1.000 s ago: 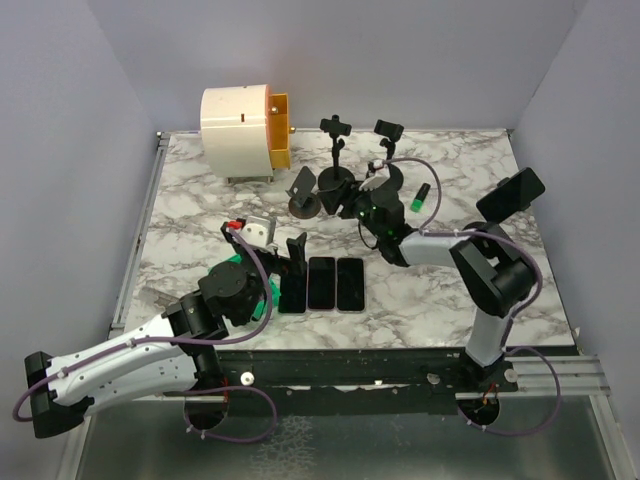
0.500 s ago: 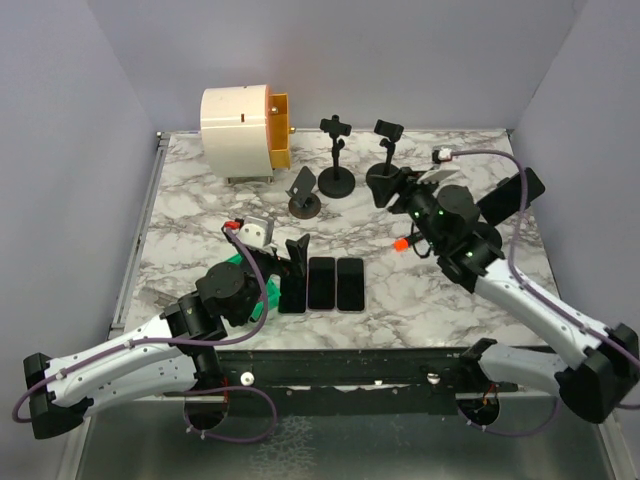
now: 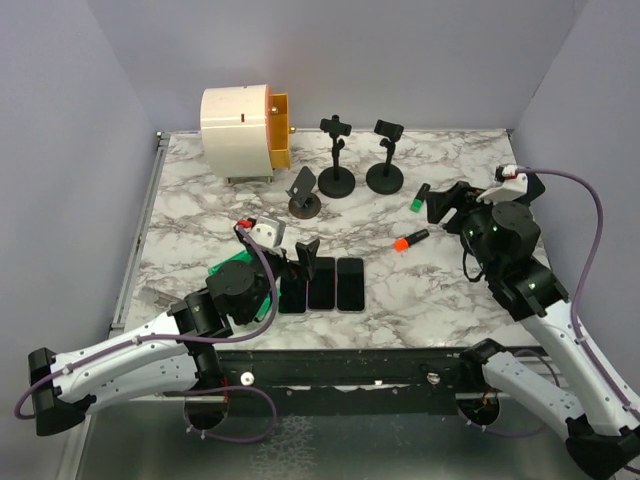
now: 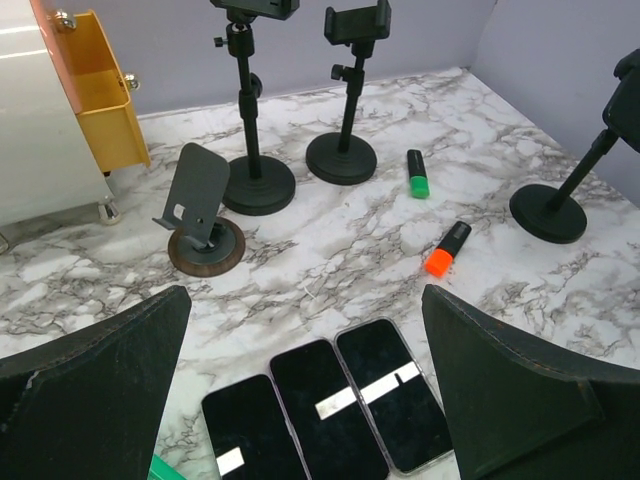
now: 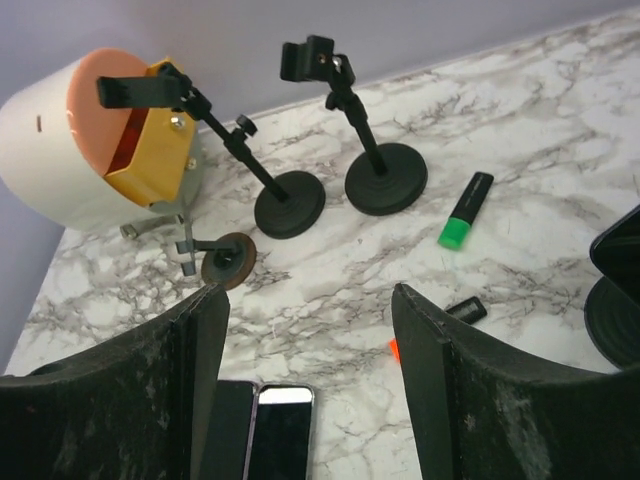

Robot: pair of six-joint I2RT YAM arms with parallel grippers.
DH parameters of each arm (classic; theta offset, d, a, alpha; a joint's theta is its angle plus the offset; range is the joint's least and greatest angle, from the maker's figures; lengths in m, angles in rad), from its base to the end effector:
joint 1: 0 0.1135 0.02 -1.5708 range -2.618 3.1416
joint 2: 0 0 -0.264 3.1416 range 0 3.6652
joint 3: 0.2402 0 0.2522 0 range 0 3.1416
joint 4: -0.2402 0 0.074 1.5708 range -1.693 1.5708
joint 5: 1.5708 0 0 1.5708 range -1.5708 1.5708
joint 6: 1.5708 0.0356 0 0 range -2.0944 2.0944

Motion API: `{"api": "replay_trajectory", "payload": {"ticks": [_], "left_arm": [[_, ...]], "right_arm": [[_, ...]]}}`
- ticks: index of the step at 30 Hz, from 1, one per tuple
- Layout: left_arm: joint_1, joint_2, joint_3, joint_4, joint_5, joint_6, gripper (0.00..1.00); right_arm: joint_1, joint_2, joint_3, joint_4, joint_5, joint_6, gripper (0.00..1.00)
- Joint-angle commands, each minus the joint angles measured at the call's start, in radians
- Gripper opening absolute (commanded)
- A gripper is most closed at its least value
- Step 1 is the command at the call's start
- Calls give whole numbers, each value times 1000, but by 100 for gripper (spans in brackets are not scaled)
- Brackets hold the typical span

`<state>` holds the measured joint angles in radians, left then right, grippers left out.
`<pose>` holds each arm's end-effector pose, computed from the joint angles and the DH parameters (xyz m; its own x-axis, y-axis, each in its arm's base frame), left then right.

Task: Remove the phone from the phone stand
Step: Move the phone stand with the phone to the center of the board.

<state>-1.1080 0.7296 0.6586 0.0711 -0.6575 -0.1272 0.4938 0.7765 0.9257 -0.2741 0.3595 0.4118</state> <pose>0.0971 -0.1460 0.3320 -0.0552 -0.1143 -0.9919 0.4319 0.8929 -0.1269 0.1569 0.0702 0.3809 -0.1551 0.3420 -0.9268 -0.0810 0.9306 0.3570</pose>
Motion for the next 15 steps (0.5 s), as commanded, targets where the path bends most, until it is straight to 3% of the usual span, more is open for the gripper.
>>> {"api": "replay_trajectory", "payload": {"ticks": [1, 10, 15], "left_arm": [[-1, 5, -7, -2, 33, -15, 99], [-1, 30, -7, 9, 71, -14, 99], [0, 96, -8, 81, 159, -26, 99]], "right_arm": [[-125, 15, -57, -51, -240, 107, 71], [-182, -132, -136, -89, -301, 185, 71], [-182, -336, -190, -54, -355, 129, 70]]}}
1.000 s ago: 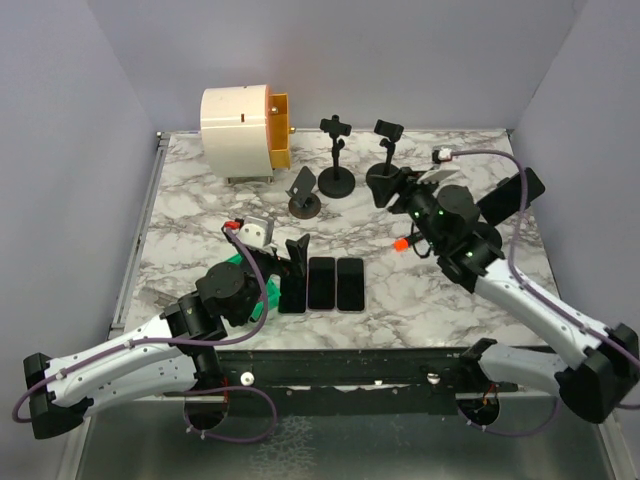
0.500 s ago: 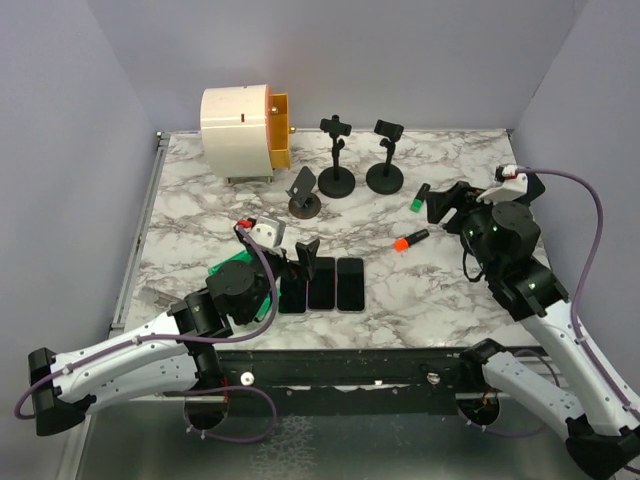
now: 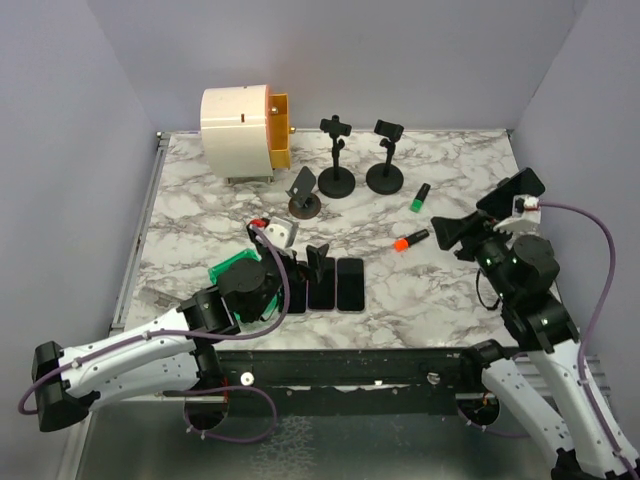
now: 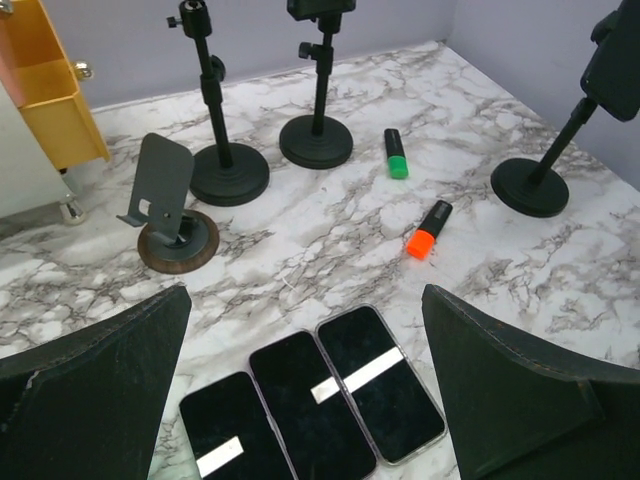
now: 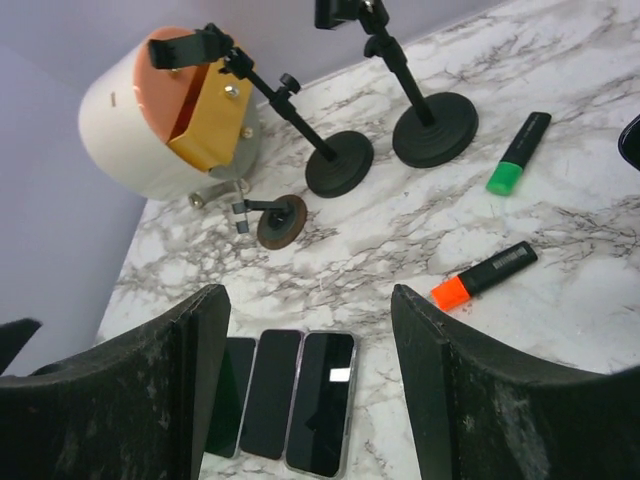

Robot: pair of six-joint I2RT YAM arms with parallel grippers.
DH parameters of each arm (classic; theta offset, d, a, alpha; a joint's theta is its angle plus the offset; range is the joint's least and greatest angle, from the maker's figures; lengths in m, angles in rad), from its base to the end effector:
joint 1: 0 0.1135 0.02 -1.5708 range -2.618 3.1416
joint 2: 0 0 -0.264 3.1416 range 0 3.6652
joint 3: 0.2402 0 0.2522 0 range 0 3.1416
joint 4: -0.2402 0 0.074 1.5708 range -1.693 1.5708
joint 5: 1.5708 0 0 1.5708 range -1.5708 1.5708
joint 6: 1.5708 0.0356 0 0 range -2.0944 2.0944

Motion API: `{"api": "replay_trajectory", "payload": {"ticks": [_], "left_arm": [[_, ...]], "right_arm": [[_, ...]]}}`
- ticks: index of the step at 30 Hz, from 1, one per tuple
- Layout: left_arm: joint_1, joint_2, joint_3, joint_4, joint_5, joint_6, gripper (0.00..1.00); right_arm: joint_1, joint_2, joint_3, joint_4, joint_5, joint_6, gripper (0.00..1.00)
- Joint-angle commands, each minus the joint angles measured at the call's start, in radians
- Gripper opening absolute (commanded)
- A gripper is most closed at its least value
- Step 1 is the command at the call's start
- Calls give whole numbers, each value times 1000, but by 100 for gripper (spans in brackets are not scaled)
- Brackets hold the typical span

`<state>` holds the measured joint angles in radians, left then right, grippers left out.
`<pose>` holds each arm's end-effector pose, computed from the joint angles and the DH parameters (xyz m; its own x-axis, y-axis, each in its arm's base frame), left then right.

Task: Remove the phone from the phone stand
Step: Move the phone stand with the phone to the center of the board.

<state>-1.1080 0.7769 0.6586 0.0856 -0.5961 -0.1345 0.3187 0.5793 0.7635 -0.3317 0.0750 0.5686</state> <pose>0.1007 -0.1570 0.3259 -0.0802 -0.0879 -0.9929 0.4836 0.8676 -0.1158 0.1311 0.0405 0.3458 -0.2479 0.4836 -0.8394 -0.1288 0.8423 0.5233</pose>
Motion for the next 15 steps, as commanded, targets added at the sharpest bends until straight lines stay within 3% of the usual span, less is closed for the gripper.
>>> {"api": "replay_trajectory", "payload": {"ticks": [1, 9, 15], "left_arm": [[1, 70, 3, 85, 129, -35, 99], [32, 422, 300, 157, 406, -72, 99], [164, 695, 470, 288, 797, -253, 99]], "right_arm": [[-7, -182, -22, -5, -70, -46, 70], [-7, -390, 92, -92, -2, -128, 69], [-7, -378, 216, -148, -7, -190, 69]]}}
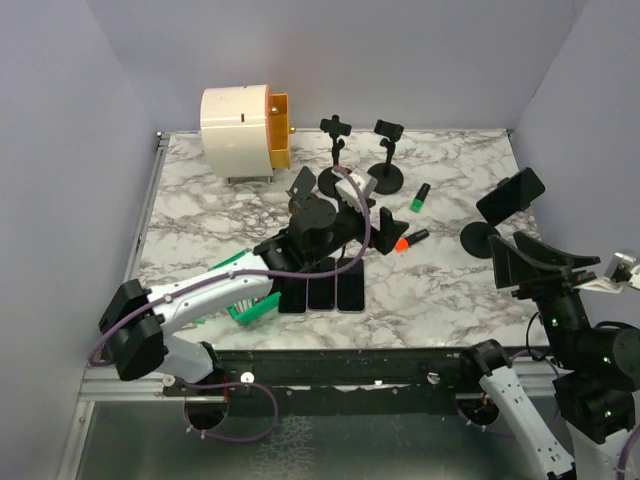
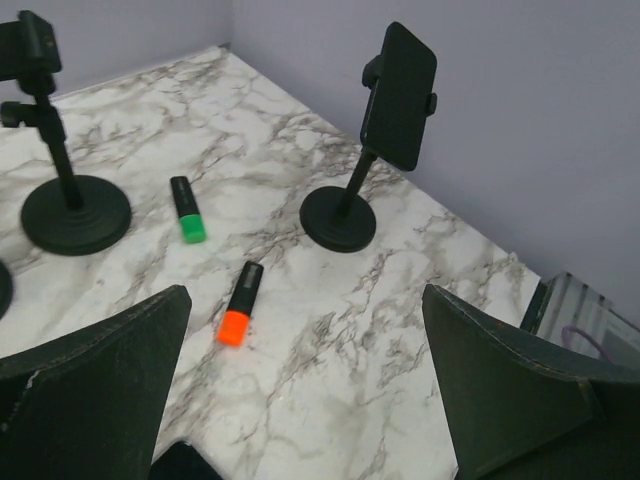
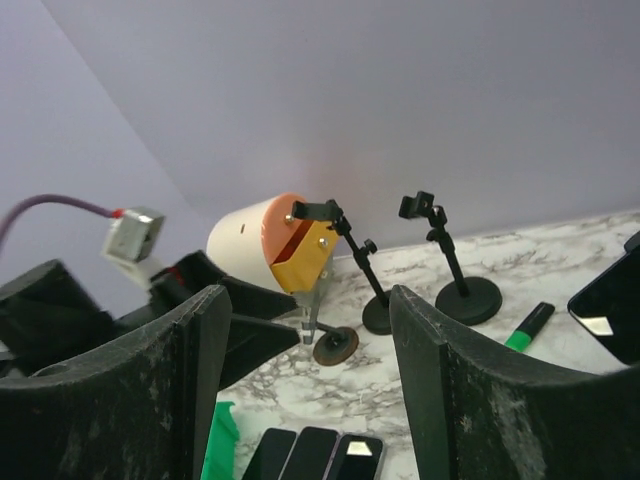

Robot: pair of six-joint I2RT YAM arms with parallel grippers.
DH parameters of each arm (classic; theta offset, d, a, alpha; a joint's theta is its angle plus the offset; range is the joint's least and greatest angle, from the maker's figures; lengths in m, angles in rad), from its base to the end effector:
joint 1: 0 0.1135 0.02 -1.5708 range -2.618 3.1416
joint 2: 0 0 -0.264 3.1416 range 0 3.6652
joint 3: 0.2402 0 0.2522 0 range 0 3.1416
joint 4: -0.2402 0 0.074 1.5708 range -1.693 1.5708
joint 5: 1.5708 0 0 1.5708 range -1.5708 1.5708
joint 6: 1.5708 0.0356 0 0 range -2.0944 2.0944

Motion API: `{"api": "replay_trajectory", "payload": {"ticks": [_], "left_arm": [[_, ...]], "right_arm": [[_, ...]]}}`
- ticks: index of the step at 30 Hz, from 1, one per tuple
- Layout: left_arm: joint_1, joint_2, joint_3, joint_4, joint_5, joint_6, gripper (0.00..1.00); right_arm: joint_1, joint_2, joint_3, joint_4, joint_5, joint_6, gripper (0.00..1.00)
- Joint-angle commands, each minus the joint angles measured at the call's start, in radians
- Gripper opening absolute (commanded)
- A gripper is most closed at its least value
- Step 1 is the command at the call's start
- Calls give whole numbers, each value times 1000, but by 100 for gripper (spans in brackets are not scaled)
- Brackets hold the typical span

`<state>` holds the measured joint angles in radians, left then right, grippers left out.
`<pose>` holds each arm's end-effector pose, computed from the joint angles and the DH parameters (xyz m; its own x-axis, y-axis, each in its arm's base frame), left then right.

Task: Remove the phone from the phone stand
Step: Move the phone stand with the phone to the center of the board.

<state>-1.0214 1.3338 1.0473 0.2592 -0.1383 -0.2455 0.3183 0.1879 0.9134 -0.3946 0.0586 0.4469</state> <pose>0.1708 -0.2696 0.3555 -0.2016 -0.1317 -0.9706 0.7461 0.6213 -0.2393 0.0080 0.0004 0.4058 0.1660 0.5090 -0.8446 -0.3676 0.8267 0.4259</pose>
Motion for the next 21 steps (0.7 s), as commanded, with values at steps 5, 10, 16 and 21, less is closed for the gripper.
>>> {"api": "replay_trajectory", "payload": {"ticks": [5, 10, 16, 21], "left_arm": [[97, 335, 261, 132, 515, -176, 99], [118, 504, 435, 147, 610, -239, 99], [134, 713, 638, 172, 690, -334, 99], [148, 855, 774, 201, 709, -400, 99]], "right_arm": [[-7, 18, 94, -115, -3, -104, 69], [-7, -2, 83, -124, -1, -119, 68], [-6, -24, 79, -147, 2, -123, 68], [-7, -28, 99, -173, 12, -128, 68]]}}
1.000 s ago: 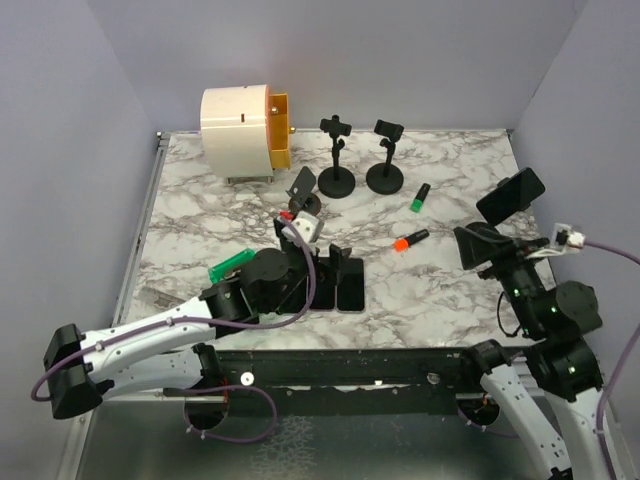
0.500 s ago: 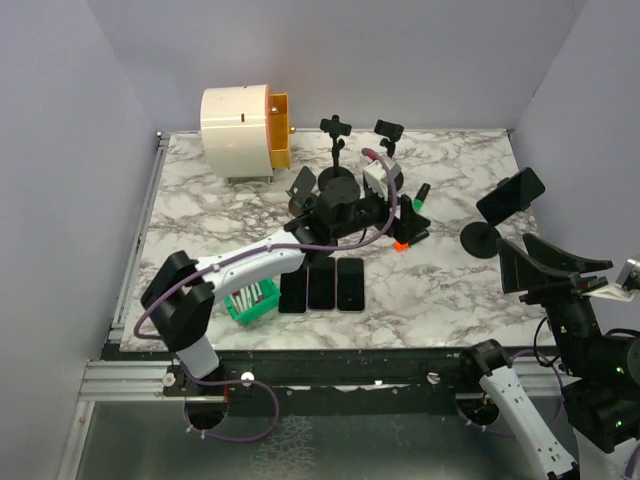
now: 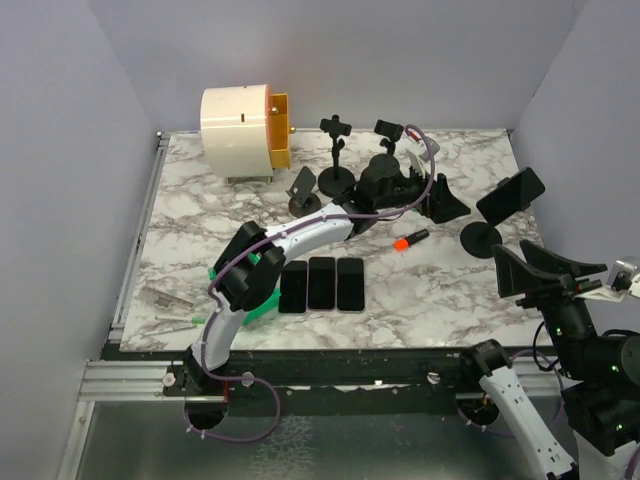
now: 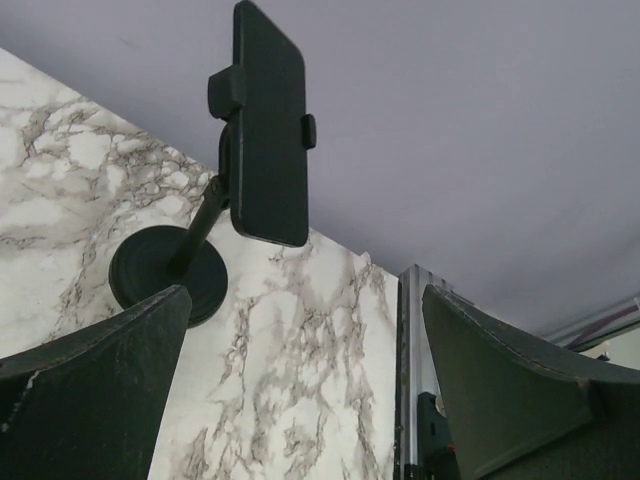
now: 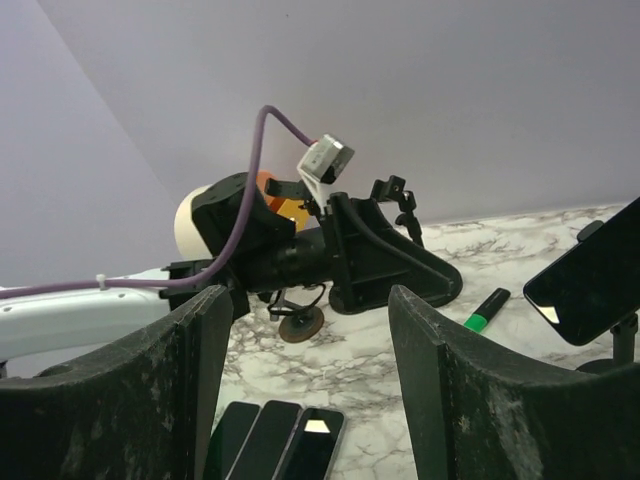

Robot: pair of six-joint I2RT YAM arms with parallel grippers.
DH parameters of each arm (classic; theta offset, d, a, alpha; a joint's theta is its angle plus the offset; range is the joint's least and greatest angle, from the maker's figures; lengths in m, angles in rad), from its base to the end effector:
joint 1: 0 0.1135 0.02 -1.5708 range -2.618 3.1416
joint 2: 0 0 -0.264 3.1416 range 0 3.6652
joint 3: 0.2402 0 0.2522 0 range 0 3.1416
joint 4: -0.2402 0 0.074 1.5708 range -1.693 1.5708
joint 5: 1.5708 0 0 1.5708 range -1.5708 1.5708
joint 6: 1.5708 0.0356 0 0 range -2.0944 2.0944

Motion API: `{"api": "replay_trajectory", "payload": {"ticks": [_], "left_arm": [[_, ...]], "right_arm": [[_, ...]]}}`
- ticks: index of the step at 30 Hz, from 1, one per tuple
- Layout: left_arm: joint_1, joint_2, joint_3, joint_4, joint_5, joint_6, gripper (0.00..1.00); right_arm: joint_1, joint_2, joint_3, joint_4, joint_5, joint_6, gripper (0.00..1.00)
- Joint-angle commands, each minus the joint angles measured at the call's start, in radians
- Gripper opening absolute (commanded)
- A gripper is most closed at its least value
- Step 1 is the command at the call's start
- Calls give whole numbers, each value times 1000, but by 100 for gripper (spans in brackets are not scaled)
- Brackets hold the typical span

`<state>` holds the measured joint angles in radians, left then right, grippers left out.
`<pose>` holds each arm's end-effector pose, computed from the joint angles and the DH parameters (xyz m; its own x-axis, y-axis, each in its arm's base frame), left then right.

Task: Remove the phone from the phone stand
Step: Move the phone stand with the phone to the center of the board.

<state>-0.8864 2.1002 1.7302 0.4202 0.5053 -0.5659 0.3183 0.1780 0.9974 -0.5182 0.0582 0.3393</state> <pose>0.3081 -0.4048 0.3140 -0.5006 -0.1286 -0.8561 0.8473 0.1299 -0.5150 -0.0106 -0.0057 0.4127 0.1793 0.4089 -0.8948 -0.3386 0.8796 0.3341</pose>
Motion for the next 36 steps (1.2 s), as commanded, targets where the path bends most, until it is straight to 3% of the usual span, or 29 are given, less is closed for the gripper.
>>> {"api": "replay_trajectory", "payload": {"ticks": [1, 17, 32, 36], "left_arm": [[15, 116, 116, 45, 69, -92, 99], [24, 476, 513, 155, 175, -320, 97], [6, 559, 592, 242, 183, -430, 85], [-5, 570, 603, 258, 171, -445, 78]], "right_arm": [[-7, -18, 18, -51, 12, -22, 68], [-4, -24, 12, -48, -4, -12, 68], [1, -28, -5, -48, 17, -10, 68], [2, -28, -1, -51, 17, -10, 67]]}}
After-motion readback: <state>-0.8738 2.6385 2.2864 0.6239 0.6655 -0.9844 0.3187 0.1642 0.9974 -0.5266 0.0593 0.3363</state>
